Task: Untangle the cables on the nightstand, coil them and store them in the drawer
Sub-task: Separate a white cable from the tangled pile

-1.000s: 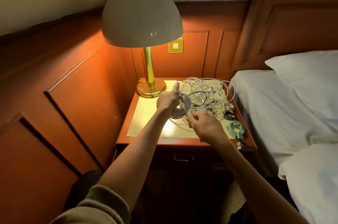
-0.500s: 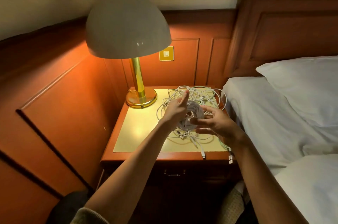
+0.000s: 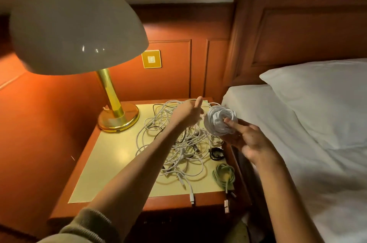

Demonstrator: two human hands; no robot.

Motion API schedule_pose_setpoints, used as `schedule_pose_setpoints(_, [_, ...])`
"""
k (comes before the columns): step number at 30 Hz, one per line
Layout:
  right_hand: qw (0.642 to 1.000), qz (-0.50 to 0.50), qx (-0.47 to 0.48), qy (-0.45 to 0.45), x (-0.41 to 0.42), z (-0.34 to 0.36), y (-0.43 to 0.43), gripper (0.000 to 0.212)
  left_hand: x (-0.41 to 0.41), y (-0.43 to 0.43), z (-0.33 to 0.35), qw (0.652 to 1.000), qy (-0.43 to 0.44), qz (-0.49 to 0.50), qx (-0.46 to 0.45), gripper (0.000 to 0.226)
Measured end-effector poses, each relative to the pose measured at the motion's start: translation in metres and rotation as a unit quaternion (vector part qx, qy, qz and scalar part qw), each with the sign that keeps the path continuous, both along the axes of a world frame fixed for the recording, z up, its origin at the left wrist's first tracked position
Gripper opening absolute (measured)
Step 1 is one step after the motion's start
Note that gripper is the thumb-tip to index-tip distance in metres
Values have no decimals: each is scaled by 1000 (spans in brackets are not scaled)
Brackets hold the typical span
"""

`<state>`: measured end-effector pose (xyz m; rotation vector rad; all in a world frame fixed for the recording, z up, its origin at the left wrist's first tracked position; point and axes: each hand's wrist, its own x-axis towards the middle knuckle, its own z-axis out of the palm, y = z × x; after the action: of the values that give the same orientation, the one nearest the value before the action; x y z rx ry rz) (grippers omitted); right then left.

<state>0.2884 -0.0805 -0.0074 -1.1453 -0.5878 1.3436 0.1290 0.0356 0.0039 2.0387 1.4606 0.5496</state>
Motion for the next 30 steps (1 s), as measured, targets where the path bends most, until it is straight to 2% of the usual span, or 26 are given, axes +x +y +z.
schedule_pose_setpoints(2, [999,-32,2,27,18,-1,12,36,12,23,-23,984,105,-18,141,33])
schedule_pose_setpoints(3, [999,-39,2,35,25,-1,17,32,19,33,-35,972,171,-50,155,32])
schedule_pose_setpoints(5, [998,-42,-6,44,35,-2,27,32,29,48,-54,932,321,-120,116,58])
schedule_pose_setpoints(7, [998,-43,-14,49,40,-3,32,32,35,61,-63,908,395,-134,47,83])
schedule_pose_setpoints(8, [998,-43,-16,52,42,-4,34,32,37,67,-67,906,404,-126,12,90])
schedule_pose_setpoints(10, [998,-38,-16,51,44,-8,38,27,40,75,-72,907,405,-112,-10,90])
schedule_pose_setpoints(14, [997,-43,-20,55,50,-16,40,25,28,80,-74,916,394,-62,44,50])
schedule_pose_setpoints(17, [997,-54,-20,51,55,-20,40,28,1,85,-78,930,365,-12,45,36])
schedule_pose_setpoints(20, [997,-60,-26,46,59,-24,45,26,-26,84,-79,922,382,22,57,33])
schedule_pose_setpoints(24, [996,-59,-56,23,61,-35,64,28,-41,78,-74,886,453,49,88,32])
schedule_pose_setpoints(27, [996,-37,-84,-12,59,-43,85,27,-45,75,-75,895,433,39,105,25])
schedule_pose_setpoints(30, [990,12,-125,-62,53,-48,107,30,-48,71,-79,916,375,36,140,25])
